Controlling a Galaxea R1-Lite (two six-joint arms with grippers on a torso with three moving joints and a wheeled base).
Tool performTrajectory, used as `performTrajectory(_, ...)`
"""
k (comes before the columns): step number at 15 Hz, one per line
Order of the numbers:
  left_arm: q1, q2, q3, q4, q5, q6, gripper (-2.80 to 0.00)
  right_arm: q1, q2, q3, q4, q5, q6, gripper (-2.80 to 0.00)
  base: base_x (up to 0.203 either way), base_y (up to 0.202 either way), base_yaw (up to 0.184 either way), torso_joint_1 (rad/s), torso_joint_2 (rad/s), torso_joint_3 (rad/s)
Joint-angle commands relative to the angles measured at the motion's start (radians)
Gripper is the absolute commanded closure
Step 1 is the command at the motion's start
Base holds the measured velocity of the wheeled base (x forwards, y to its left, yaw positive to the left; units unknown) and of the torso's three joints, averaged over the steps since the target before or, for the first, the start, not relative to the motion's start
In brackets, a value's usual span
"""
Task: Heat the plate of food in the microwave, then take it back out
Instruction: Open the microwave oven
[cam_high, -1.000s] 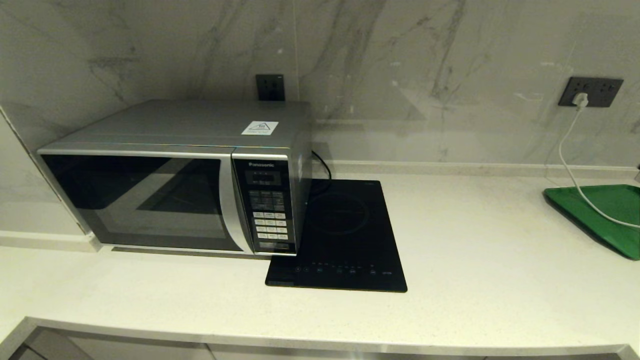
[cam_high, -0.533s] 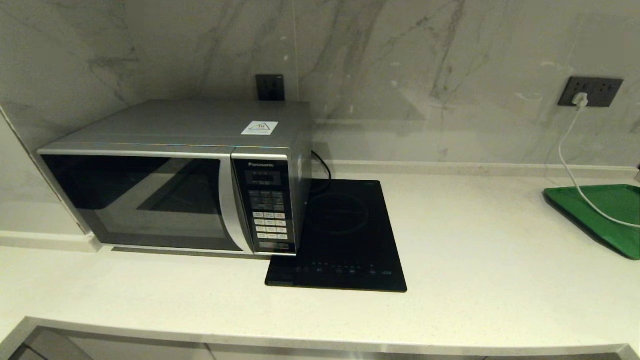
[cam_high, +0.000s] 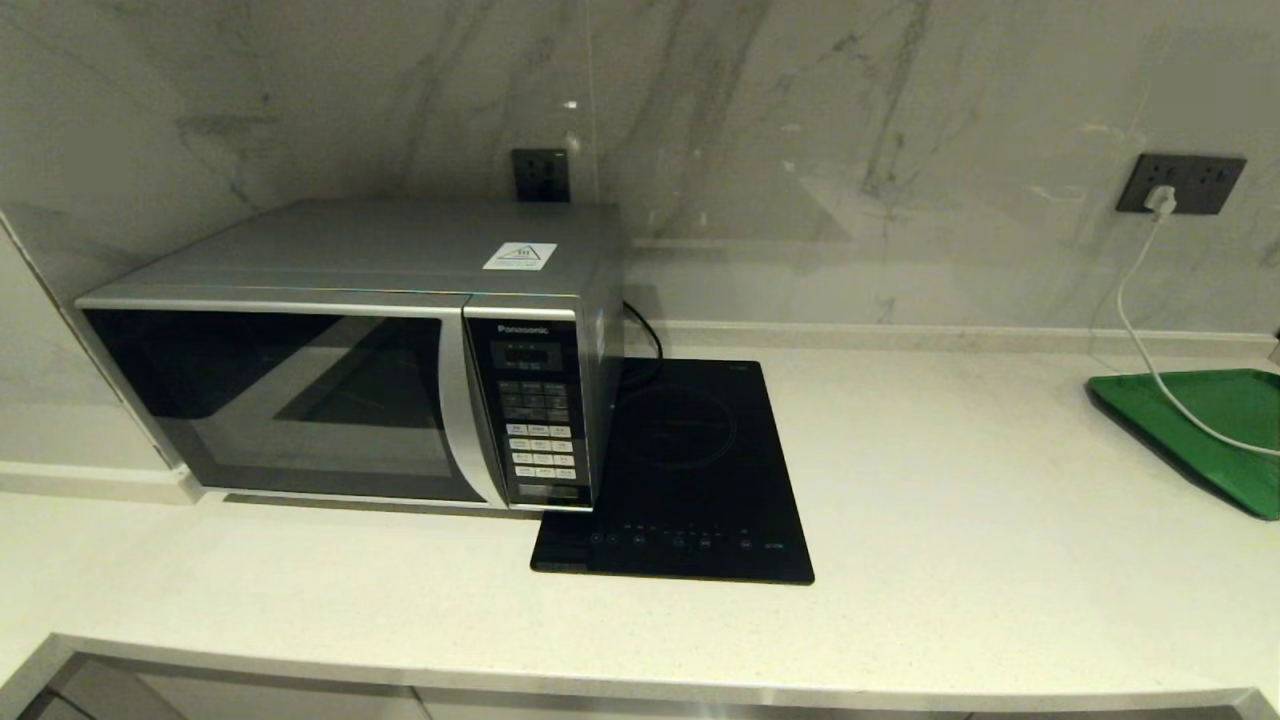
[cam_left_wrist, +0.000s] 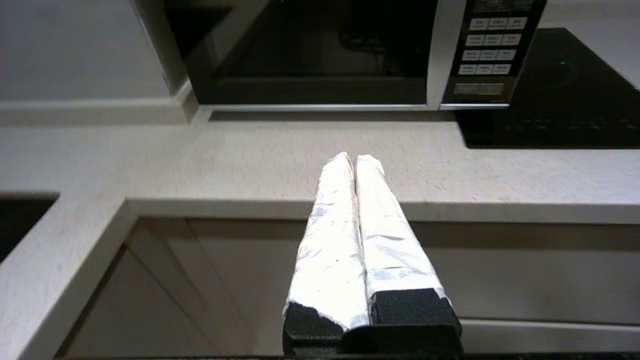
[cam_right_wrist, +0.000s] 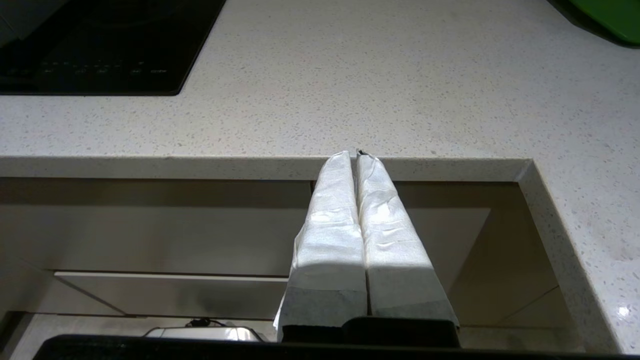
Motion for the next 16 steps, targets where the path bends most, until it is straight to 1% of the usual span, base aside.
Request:
performTrajectory(1, 0.0, -0.019, 0.242, -0.295, -0.001, 0.057, 0.0, 0.0, 0.0, 0.0, 0.001, 0.0, 0.001, 0.0, 0.0, 0.0, 0.0, 0.0, 0.0, 0.0)
performTrajectory(2, 0.0, -0.021, 0.282, -0.31, -0.007, 0.071, 0.0, 0.0, 0.0, 0.0, 0.001, 0.0, 0.001, 0.0, 0.0, 0.0, 0.0, 0.0, 0.0, 0.0)
performTrajectory(3, 0.0, -0.023, 0.284, -0.299, -0.042, 0.073, 0.0, 0.0, 0.0, 0.0, 0.001, 0.0, 0.001, 0.0, 0.0, 0.0, 0.0, 0.0, 0.0, 0.0)
performTrajectory(4, 0.0, -0.024, 0.28, -0.261, -0.075, 0.079, 0.0, 0.0, 0.0, 0.0, 0.001, 0.0, 0.001, 0.0, 0.0, 0.0, 0.0, 0.0, 0.0, 0.0)
performTrajectory(5, 0.0, -0.024, 0.278, -0.235, -0.086, 0.089, 0.0, 0.0, 0.0, 0.0, 0.001, 0.0, 0.001, 0.0, 0.0, 0.0, 0.0, 0.0, 0.0, 0.0)
performTrajectory(6, 0.001, -0.024, 0.281, -0.252, -0.085, 0.087, 0.0, 0.0, 0.0, 0.001, 0.001, 0.0, 0.001, 0.0, 0.0, 0.0, 0.0, 0.0, 0.0, 0.0)
performTrajectory(8, -0.005, -0.022, 0.275, -0.23, -0.086, 0.066, 0.0, 0.0, 0.0, 0.0, 0.001, 0.0, 0.001, 0.0, 0.0, 0.0, 0.0, 0.0, 0.0, 0.0)
performTrajectory(13, -0.005, -0.024, 0.277, -0.235, -0.09, 0.054, 0.0, 0.0, 0.0, 0.0, 0.001, 0.0, 0.001, 0.0, 0.0, 0.0, 0.0, 0.0, 0.0, 0.0)
performTrajectory(15, -0.005, -0.024, 0.276, -0.236, -0.083, 0.013, 0.0, 0.0, 0.0, 0.0, 0.001, 0.0, 0.001, 0.0, 0.0, 0.0, 0.0, 0.0, 0.0, 0.0)
performTrajectory(16, -0.005, -0.024, 0.269, -0.233, -0.076, 0.018, 0.0, 0.0, 0.0, 0.0, 0.001, 0.0, 0.001, 0.0, 0.0, 0.0, 0.0, 0.0, 0.0, 0.0)
